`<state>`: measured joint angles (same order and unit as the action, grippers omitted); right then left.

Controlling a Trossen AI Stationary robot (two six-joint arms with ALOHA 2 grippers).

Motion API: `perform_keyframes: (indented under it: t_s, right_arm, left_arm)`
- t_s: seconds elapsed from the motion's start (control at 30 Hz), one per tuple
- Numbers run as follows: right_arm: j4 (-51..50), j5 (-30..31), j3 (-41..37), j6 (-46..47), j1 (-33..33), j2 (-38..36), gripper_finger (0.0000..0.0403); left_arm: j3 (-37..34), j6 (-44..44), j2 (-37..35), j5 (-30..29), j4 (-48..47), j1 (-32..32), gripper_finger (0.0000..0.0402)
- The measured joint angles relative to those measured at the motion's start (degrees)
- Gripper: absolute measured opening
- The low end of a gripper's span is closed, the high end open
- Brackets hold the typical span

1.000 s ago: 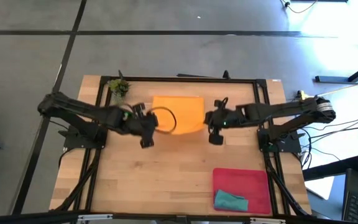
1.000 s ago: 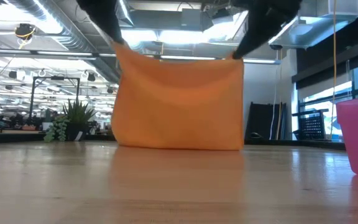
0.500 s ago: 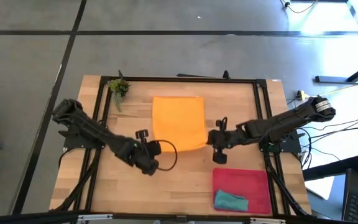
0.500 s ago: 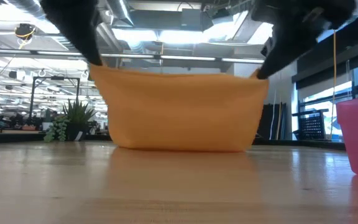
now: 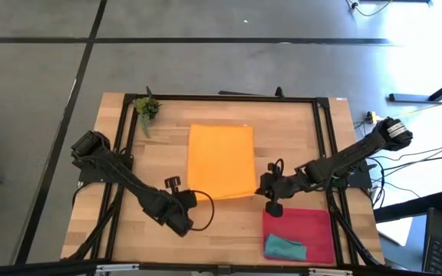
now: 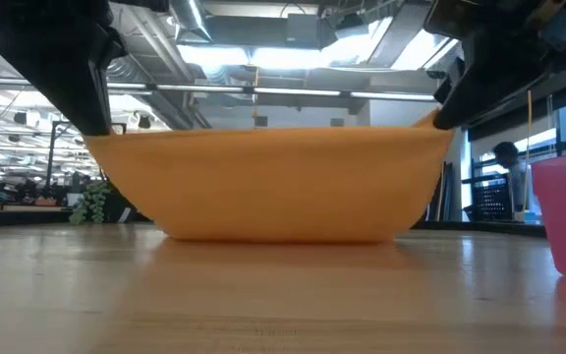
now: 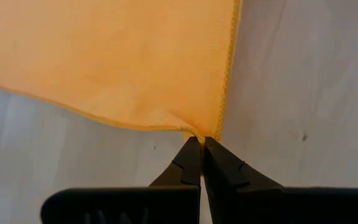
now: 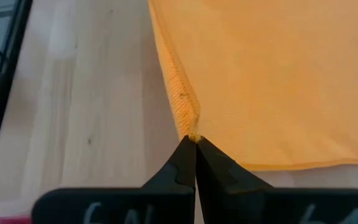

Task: Roll microfiber towels into tight, uniform cylinder then place into a basket
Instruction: Fold the orange microfiber cloth

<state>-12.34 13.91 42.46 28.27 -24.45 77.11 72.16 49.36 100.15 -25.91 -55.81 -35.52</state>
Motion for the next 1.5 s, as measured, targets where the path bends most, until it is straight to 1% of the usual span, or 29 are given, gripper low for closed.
perform_keyframes:
  t_s: [0.1, 0.23, 0.37, 0.63, 0.8, 0.9, 1.23, 1.4, 1.5]
  right_arm:
    - [-0.02, 2.50, 0.00, -0.04, 0.08, 0.15, 0.0003]
    - [-0.78, 5.89, 0.00, -1.82, 1.38, 0.15, 0.0003]
    - [-1.93, 8.89, 0.00, -4.56, 3.77, 0.15, 0.0003]
    - [-3.87, 10.94, 0.00, -8.87, 11.34, 0.15, 0.0003]
    - [-3.86, 11.09, 0.00, -13.60, 16.47, 0.15, 0.0003]
    - [-3.86, 11.08, 0.00, -15.76, 19.60, 0.15, 0.0003]
    - [-3.51, 10.83, -0.04, -23.33, 29.57, 0.17, 0.0003]
    - [-2.62, 8.24, -0.04, -27.02, 33.73, 0.17, 0.0003]
    - [0.68, 8.01, -1.04, -28.85, 35.84, 0.17, 0.0003]
  left_arm:
    - [0.00, 0.12, 0.04, -1.40, -0.08, -0.07, 0.0000]
    - [0.00, 0.09, 0.04, -6.25, -0.59, 1.45, 0.0000]
    - [0.00, 0.20, 0.04, -8.47, -2.41, 4.78, 0.0000]
    - [0.00, 0.15, 0.04, -14.02, -5.76, 12.65, 0.0000]
    - [-0.04, -0.34, 0.04, -14.41, -6.73, 18.12, 0.0000]
    - [-0.04, -1.35, 0.04, -16.22, -6.75, 20.91, 0.0000]
    - [-0.04, -1.94, 0.04, -16.30, -8.19, 30.14, 0.0000]
    - [-0.04, -4.78, 0.04, -16.31, -7.23, 34.12, 0.0000]
    - [-0.04, -4.95, 0.04, -16.31, -7.19, 36.09, 0.0000]
